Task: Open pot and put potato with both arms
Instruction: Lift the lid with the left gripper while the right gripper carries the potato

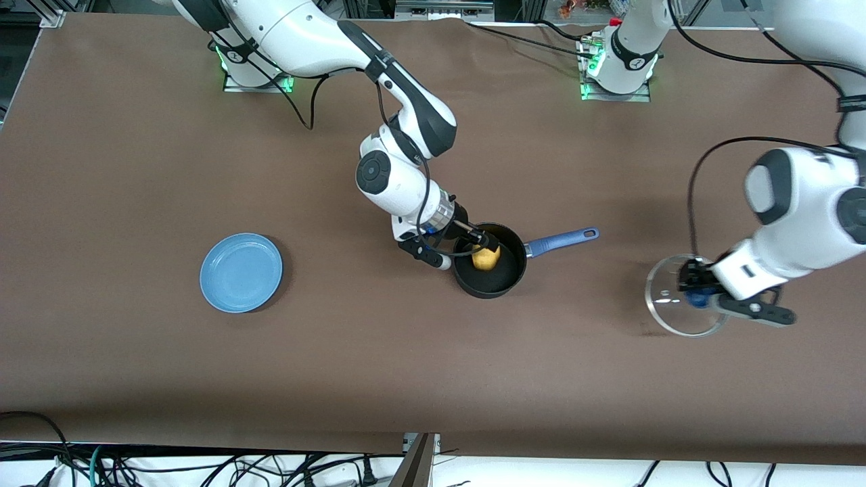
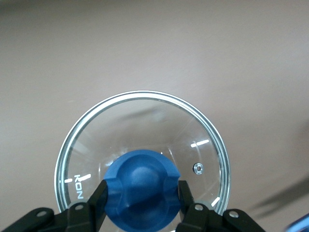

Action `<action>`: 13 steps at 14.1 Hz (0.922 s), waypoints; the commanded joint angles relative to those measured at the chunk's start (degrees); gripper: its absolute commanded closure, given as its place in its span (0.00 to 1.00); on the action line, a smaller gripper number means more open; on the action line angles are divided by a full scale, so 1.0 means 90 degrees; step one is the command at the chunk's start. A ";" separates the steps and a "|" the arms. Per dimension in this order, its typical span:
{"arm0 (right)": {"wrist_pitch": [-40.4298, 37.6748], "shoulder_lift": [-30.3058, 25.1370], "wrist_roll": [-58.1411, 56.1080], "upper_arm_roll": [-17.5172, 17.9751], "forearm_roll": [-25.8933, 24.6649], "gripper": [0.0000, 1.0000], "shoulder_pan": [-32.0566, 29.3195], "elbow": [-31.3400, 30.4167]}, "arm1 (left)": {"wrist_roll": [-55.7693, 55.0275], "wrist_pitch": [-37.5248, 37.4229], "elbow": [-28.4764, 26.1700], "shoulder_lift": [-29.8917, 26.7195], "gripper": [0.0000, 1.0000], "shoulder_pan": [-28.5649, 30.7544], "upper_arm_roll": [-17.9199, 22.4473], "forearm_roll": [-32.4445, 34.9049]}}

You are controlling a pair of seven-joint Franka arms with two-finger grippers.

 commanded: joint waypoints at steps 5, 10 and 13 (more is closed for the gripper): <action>-0.1929 -0.0774 -0.0806 -0.1062 -0.1201 0.00 -0.0202 0.0251 | 0.1785 0.0233 -0.0272 0.0399 0.50 0.0677 0.0456 -0.0487; -0.4750 -0.1896 -0.3035 -0.2516 -0.1624 0.00 -0.0447 0.0231 | 0.2138 0.0653 -0.0330 0.0800 0.48 0.1000 0.0535 -0.0557; -0.5876 -0.2949 -0.3153 -0.3141 -0.1683 0.00 -0.0446 -0.0050 | 0.2879 0.1073 -0.0399 0.1055 0.48 0.1098 0.0544 -0.1063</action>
